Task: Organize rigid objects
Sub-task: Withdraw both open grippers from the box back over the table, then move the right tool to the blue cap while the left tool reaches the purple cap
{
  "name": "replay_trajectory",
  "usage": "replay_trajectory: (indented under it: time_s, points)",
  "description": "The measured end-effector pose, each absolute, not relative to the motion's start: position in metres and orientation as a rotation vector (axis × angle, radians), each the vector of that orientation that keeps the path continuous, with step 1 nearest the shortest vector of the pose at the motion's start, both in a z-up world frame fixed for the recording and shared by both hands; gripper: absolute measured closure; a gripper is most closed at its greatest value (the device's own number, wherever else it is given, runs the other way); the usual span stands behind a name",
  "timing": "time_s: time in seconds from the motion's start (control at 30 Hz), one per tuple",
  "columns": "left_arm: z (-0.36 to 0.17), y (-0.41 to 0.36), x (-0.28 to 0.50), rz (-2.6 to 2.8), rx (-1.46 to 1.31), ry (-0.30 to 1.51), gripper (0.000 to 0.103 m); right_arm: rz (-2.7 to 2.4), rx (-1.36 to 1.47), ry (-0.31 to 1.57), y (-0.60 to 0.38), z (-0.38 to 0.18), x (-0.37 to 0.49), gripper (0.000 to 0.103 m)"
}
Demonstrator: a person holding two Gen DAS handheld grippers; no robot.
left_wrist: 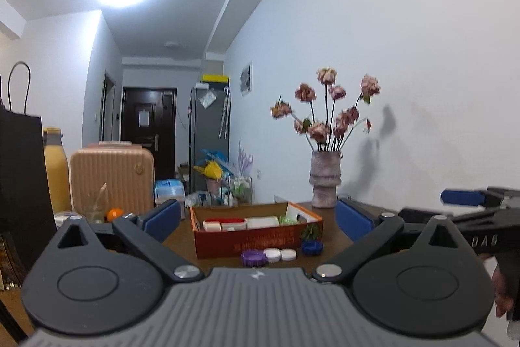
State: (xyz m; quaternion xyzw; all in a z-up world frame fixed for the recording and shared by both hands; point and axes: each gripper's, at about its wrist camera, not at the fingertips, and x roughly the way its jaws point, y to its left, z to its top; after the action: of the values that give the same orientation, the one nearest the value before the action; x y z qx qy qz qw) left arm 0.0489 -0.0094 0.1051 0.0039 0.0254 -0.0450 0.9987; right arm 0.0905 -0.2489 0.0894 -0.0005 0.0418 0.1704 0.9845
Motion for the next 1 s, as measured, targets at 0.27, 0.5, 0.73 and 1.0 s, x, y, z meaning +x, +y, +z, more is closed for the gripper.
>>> replay_trajectory:
  time_s: [0.27, 0.5, 0.73, 1.0]
  points:
    - [0.084, -0.005, 0.069, -0.07, 0.001, 0.138, 0.0, 0.34, 0.0, 0.138, -0.243, 0.073, 0.107, 0.002]
    - [0.049, 0.004, 0.115, -0.081, -0.052, 0.312, 0.0, 0.316, 0.016, 0.244, -0.24, 0.045, 0.146, 0.002]
    - [0.029, 0.011, 0.169, -0.069, -0.067, 0.408, 0.0, 0.325, 0.027, 0.376, -0.235, 0.02, 0.197, 0.002]
    - [0.03, 0.007, 0.255, -0.107, 0.015, 0.434, 0.0, 0.393, 0.014, 0.45, -0.229, 0.012, 0.278, 0.003]
